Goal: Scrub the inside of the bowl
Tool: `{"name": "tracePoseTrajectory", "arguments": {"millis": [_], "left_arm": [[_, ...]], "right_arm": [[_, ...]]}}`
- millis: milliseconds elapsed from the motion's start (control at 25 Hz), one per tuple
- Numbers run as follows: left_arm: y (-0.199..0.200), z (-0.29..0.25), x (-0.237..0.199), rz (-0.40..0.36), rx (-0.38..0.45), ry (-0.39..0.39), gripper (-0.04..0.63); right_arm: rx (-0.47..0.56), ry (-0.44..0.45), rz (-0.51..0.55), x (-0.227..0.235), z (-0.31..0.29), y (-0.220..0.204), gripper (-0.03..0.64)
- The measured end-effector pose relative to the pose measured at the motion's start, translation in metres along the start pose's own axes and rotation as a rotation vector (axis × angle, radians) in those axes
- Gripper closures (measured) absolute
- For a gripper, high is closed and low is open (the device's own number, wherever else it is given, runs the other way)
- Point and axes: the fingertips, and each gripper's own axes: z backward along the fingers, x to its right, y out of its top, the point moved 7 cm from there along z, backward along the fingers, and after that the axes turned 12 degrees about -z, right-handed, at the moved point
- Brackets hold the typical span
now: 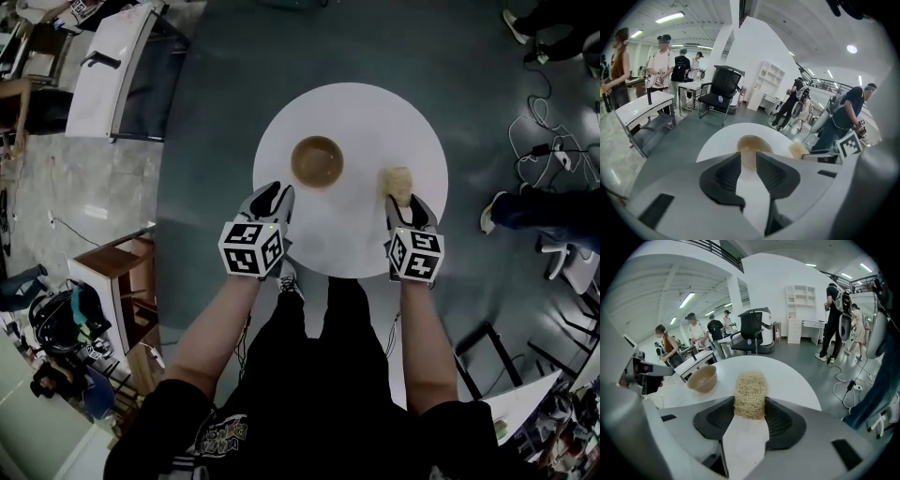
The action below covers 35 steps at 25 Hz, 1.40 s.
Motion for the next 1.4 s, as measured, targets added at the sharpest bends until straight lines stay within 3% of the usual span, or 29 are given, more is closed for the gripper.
{"name": "tracePoseTrajectory", "arguments": {"millis": [280, 520, 800, 920, 1160, 1400], "left_arm": [[0.003, -0.046, -0.023, 0.089, -0.045, 0.01, 0.5], [0.003, -0.076, -0.033, 0.12, -0.096, -0.002, 0.5], [0.0, -0.094, -0.037, 0.092, -0.158, -0.008, 0.506], [0.0, -0.096, -0.036, 0.075, -0.166, 0.014, 0.571], [0.007, -0.089, -0.034, 0.084, -0.15, 0.026, 0.574], [0.022, -0.073, -0.03, 0.035, -0.115, 0.033, 0.575]], "right_arm": [[-0.003, 0.05, 0.051, -0.008, -0.003, 0.012, 0.405], [-0.009, 0.092, 0.079, -0.014, -0.006, 0.02, 0.405], [-0.012, 0.119, 0.091, -0.018, -0.015, 0.03, 0.405], [-0.012, 0.131, 0.096, -0.019, -0.018, 0.031, 0.405], [-0.008, 0.16, 0.114, -0.031, -0.018, 0.037, 0.407], [0.009, 0.209, 0.147, -0.057, -0.013, 0.045, 0.408]]}}
